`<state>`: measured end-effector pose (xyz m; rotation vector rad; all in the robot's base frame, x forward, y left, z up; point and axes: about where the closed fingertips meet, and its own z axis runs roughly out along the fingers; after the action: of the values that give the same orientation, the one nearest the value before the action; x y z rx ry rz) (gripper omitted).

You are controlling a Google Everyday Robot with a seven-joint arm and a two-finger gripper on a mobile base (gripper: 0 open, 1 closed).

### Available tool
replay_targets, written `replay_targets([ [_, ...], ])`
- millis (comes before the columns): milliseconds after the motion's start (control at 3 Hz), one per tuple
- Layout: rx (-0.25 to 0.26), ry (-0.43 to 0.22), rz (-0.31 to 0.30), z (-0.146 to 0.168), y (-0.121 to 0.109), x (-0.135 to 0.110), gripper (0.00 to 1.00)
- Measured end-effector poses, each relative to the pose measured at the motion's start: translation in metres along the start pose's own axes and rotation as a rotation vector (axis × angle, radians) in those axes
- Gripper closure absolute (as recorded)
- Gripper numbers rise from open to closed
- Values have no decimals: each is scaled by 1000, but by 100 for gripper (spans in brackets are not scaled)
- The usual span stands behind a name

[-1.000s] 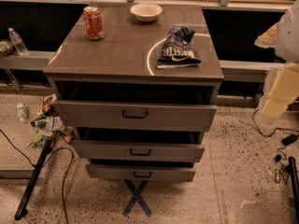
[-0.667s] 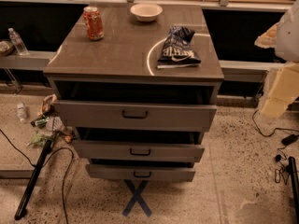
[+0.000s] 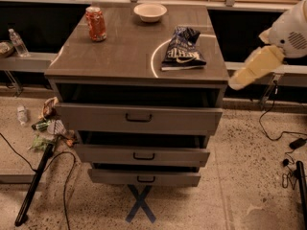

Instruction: Move blue chip bag near paper bowl

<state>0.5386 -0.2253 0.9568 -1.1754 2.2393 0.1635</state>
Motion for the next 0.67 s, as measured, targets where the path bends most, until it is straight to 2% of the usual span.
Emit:
replay_targets([
  [333,47,-182,186,35,-58,-20,0],
  [667,124,-330,339,77,-107,-66,0],
])
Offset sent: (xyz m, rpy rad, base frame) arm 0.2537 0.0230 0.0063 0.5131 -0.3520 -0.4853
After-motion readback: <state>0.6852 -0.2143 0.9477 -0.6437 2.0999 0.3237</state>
